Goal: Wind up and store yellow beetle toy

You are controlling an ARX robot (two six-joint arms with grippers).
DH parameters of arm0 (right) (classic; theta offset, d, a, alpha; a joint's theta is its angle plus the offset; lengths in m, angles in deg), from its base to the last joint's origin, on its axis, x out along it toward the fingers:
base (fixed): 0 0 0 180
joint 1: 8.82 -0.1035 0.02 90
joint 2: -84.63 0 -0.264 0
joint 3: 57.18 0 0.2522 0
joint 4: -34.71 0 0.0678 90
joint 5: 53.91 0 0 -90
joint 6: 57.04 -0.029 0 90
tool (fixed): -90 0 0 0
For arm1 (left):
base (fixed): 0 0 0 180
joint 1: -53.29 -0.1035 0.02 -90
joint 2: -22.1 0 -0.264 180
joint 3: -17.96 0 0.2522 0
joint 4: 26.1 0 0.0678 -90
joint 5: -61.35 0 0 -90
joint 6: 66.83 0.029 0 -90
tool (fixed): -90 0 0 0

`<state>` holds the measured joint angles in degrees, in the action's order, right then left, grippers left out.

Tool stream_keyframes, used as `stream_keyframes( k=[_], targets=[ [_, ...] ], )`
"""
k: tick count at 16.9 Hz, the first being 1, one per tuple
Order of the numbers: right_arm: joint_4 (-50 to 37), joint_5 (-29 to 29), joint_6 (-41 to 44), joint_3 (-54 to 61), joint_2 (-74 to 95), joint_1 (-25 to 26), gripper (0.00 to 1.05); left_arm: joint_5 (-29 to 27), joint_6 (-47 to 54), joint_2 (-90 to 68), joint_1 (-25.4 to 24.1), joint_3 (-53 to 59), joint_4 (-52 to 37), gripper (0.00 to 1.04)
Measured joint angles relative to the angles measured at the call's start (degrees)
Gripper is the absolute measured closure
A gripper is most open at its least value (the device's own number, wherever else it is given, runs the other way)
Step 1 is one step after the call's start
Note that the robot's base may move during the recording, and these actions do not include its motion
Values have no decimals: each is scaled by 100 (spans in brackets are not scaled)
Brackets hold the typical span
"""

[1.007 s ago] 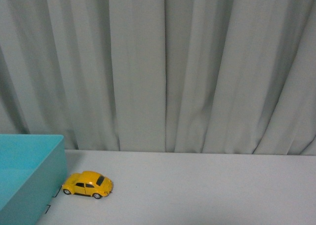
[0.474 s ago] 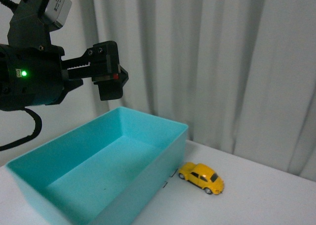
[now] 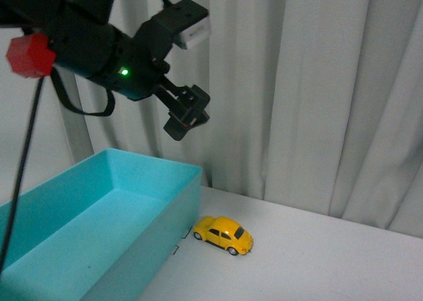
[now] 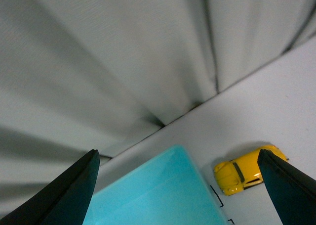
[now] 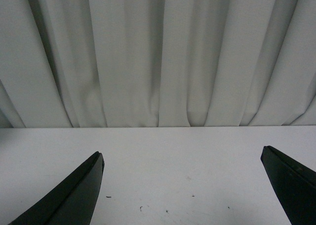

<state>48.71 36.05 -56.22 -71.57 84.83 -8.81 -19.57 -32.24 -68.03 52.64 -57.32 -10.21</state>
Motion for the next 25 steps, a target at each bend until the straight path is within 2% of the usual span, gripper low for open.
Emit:
stream_keyframes(
  k=[3, 5, 9, 15, 25],
  targets=[
    [0, 0, 2, 0, 0, 0, 7, 4, 1628, -715, 289, -1172, 1506, 7],
    [0, 2, 2, 0, 0, 0, 7, -278, 2774, -1298, 483, -1843, 2603, 7],
    [0, 0, 0, 0, 0, 0, 7, -796, 3958, -2083, 730, -2487, 3373, 7],
    [0, 2, 2, 0, 0, 0, 7, -1005, 4839, -3230, 1246, -3071, 3521, 7],
    [0, 0, 0, 0, 0, 0, 7, -1062, 5689, -4061, 1058, -3405, 3659, 7]
  ],
)
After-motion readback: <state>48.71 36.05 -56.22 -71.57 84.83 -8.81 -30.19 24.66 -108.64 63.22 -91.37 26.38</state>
